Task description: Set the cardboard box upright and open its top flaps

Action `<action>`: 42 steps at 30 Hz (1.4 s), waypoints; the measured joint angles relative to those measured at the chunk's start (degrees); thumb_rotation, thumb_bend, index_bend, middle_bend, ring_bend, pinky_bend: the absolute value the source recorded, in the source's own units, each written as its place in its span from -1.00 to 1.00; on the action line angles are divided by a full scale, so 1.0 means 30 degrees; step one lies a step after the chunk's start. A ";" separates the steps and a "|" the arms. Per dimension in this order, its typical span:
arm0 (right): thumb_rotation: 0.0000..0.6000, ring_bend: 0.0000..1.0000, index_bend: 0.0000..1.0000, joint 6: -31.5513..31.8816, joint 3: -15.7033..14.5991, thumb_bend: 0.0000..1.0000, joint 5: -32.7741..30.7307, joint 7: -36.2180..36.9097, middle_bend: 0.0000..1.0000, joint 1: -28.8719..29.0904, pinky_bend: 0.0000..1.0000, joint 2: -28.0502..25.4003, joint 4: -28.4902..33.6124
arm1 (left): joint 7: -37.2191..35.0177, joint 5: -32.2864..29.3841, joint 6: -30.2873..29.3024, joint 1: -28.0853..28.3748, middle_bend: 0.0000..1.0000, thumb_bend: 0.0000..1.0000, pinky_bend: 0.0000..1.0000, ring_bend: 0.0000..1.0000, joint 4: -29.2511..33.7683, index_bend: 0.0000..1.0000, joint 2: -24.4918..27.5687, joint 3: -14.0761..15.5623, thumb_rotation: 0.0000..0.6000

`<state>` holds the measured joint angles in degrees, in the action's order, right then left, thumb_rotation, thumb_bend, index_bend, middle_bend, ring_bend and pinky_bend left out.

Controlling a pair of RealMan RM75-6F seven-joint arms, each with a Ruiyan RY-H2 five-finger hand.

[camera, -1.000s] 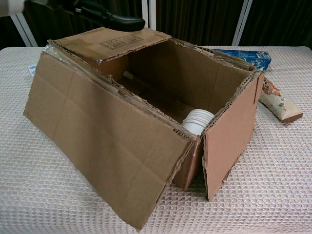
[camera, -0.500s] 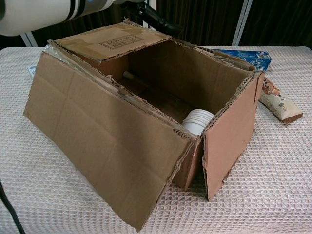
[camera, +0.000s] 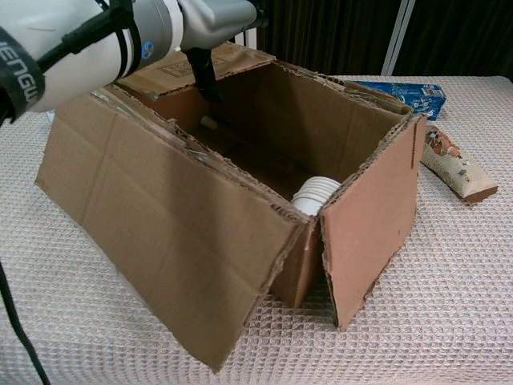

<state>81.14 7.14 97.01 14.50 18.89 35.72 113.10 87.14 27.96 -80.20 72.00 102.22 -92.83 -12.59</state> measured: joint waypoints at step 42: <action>0.92 -1.00 -1.00 -0.0377 0.0315 0.27 0.0096 -0.0570 -1.00 -0.0137 -1.00 -0.0039 0.0637 | -0.2884 0.2542 -0.0528 -0.1786 -1.00 -0.78 -0.72 -1.00 -0.5180 -1.00 0.3904 -0.0111 1.00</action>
<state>80.01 8.08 97.29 12.79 18.48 35.60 115.01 78.48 35.58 -81.78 66.64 86.68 -81.12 -12.92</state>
